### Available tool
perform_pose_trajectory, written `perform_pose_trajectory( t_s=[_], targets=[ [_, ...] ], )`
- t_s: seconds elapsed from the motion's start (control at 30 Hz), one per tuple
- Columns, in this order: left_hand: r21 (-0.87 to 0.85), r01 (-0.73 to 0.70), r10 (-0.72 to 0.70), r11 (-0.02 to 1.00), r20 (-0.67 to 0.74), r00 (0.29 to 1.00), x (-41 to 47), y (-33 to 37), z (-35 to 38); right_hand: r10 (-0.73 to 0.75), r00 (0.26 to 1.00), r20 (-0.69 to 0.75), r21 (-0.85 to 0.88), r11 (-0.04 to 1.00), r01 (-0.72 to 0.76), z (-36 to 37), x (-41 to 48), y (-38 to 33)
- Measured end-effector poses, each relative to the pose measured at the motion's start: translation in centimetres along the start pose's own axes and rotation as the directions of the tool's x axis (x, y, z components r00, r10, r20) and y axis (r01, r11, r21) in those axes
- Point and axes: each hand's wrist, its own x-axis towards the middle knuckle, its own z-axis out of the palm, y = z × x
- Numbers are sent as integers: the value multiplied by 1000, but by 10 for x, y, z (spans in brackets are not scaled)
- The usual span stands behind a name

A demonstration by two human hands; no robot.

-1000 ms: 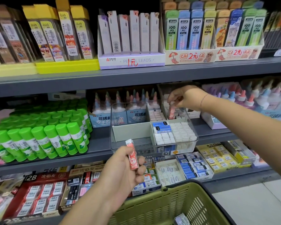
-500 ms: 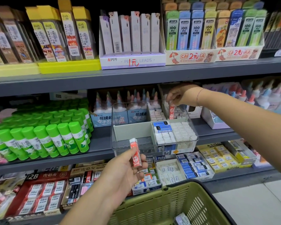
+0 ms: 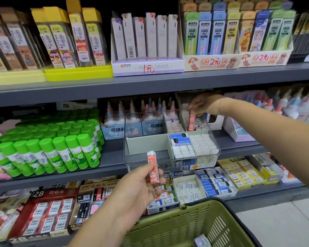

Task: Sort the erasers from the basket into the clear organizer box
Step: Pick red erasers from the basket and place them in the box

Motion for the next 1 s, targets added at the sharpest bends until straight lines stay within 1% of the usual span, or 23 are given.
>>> perform_pose_trajectory(
  t_s=[0.07, 0.13, 0.3, 0.4, 0.47, 0.6, 0.67, 0.7, 0.73, 0.77, 0.8, 0.83, 0.87, 0.9, 1.0],
  targets=[
    [21, -8, 8, 1000, -6, 1000, 0, 0, 1, 1, 1000, -5, -36, 999, -1, 5, 1, -1],
    [36, -17, 17, 999, -16, 1000, 0, 0, 1, -1, 1000, -27, -27, 1000, 0, 14, 0, -3],
    [69, -28, 30, 997, -22, 999, 1, -2, -3, -102, 990, -95, -94, 991, 93, 42, -19, 9],
    [67, -23, 24, 997, -7, 1000, 1, -4, -3, -121, 982, -144, -157, 983, 98, 49, -28, 19],
    [67, -22, 22, 998, -7, 1000, 0, -4, -2, -124, 984, -126, -196, 976, 98, 51, -30, 21],
    [84, -29, 28, 996, 11, 1000, -2, -4, -1, -77, 996, -53, -259, 964, 61, 44, -41, 12],
    [108, -57, 55, 992, 20, 998, -4, -5, 0, -120, 990, -72, -322, 942, 91, 42, -54, -2],
    [131, -81, 80, 988, 17, 997, -5, -6, 1, -165, 980, -116, -297, 947, 124, 44, -64, -13],
    [170, -117, 117, 979, 8, 993, -6, -6, 2, -201, 968, -147, -211, 963, 168, 49, -75, -25],
    [231, -160, 167, 960, -9, 986, -7, -6, 3, -226, 965, -136, -66, 974, 218, 54, -87, -39],
    [304, -210, 228, 929, -27, 973, -7, -6, 5, -244, 967, -70, 116, 961, 251, 61, -99, -53],
    [372, -262, 297, 891, -39, 954, -7, -6, 7, -263, 964, 19, 279, 928, 248, 69, -111, -64],
    [426, -312, 361, 849, -37, 932, -7, -6, 8, -283, 955, 85, 383, 894, 231, 79, -122, -71],
    [467, -355, 410, 810, -18, 912, -8, -6, 10, -292, 950, 110, 444, 870, 216, 88, -130, -74],
    [572, -440, 503, 692, 55, 863, -8, -10, 12, -260, 961, 100, 552, 818, 164, 97, -139, -69]
  ],
)
